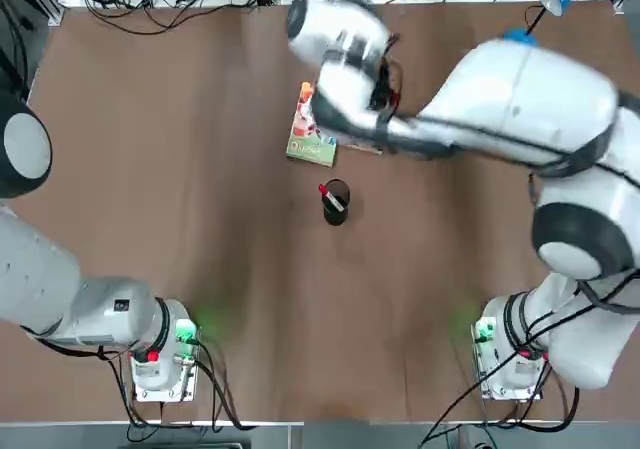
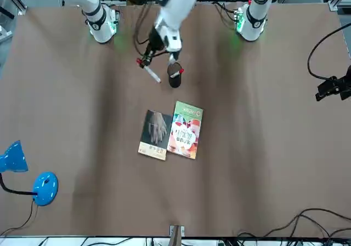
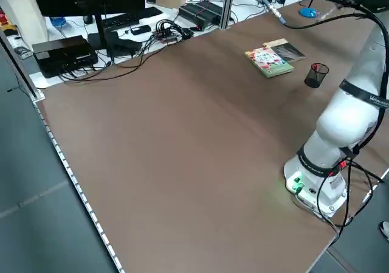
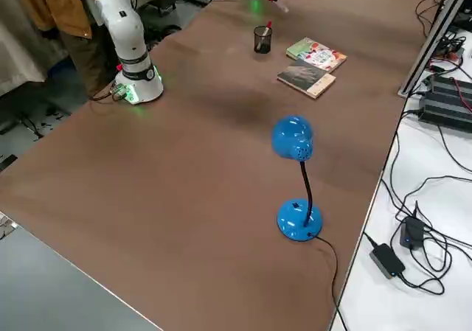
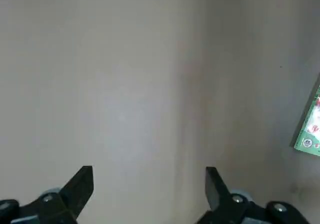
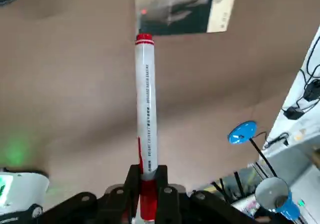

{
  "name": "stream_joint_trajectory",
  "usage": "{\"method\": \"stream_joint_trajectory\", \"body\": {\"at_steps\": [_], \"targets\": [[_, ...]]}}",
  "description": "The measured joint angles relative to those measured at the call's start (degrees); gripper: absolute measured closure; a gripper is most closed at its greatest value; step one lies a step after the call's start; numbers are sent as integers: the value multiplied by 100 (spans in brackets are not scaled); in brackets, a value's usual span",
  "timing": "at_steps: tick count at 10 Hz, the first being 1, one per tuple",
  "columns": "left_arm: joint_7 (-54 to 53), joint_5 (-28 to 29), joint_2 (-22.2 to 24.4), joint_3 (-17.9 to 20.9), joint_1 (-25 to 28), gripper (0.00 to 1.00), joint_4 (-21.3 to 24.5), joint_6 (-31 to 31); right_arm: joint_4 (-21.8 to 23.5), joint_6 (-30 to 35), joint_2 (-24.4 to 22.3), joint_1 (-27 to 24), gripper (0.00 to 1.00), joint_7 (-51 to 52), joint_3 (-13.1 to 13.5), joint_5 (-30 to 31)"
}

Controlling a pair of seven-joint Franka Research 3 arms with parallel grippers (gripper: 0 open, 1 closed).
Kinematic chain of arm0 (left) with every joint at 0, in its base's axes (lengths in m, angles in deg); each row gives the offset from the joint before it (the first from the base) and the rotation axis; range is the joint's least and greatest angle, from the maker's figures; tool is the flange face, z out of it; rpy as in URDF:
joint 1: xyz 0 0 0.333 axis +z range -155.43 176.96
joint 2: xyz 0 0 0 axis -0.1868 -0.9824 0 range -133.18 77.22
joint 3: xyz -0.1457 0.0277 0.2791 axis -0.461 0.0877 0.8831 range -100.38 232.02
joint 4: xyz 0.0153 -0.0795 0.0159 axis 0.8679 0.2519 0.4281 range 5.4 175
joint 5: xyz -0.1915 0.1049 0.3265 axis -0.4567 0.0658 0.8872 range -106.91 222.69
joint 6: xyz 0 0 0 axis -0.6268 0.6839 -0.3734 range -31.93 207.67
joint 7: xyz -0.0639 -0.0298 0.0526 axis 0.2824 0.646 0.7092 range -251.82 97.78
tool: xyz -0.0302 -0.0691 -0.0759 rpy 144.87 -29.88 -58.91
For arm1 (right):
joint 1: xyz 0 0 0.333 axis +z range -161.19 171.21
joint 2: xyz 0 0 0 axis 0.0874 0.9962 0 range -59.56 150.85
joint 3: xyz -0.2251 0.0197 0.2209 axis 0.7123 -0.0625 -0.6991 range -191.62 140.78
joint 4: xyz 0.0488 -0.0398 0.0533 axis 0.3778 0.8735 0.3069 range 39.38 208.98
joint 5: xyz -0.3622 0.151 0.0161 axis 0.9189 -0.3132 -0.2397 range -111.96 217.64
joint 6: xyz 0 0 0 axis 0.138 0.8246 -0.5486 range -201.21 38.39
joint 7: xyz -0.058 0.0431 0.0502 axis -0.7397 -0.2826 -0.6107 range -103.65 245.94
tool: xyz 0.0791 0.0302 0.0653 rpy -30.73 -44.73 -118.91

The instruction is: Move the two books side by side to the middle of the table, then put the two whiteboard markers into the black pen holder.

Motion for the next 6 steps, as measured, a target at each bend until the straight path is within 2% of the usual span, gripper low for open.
{"method": "stream_joint_trajectory", "body": {"at_steps": [2, 6], "targets": [[0, 0, 0, -1, 38, 1, 9, 0, -191, 324, 433, 437, 82, -184, 4, 44], [-2, 0, 0, -5, 40, 1, 16, -12, -462, 417, 1240, 873, 82, -495, 8, 45]]}}
